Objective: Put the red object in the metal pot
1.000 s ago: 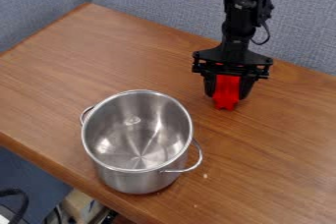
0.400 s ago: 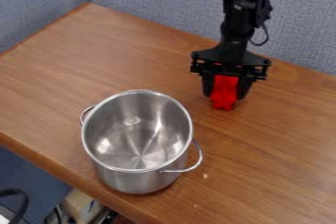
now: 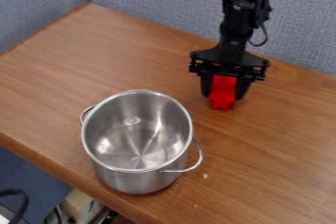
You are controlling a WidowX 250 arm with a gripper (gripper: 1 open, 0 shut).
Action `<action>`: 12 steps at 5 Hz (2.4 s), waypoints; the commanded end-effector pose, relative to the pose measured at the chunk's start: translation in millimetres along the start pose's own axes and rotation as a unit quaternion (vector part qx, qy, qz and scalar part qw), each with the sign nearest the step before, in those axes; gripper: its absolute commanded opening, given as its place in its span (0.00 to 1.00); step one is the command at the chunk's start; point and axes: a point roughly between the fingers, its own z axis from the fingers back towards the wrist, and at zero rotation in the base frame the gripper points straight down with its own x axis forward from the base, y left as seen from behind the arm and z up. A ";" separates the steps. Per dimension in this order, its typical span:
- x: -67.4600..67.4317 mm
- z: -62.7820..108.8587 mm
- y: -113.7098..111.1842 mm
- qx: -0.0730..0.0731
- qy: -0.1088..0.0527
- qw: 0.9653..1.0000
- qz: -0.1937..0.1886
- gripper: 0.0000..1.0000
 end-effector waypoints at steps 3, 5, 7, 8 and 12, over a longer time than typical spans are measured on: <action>3.8 10.1 13.3 0.007 -0.010 1.000 0.015 0.00; 2.9 11.1 15.7 0.010 -0.010 1.000 0.015 0.00; 2.0 12.1 18.0 0.013 -0.010 1.000 0.015 0.00; 1.6 12.7 19.2 0.013 -0.009 1.000 0.015 0.00; 0.0 14.9 23.2 0.015 -0.008 1.000 0.016 0.00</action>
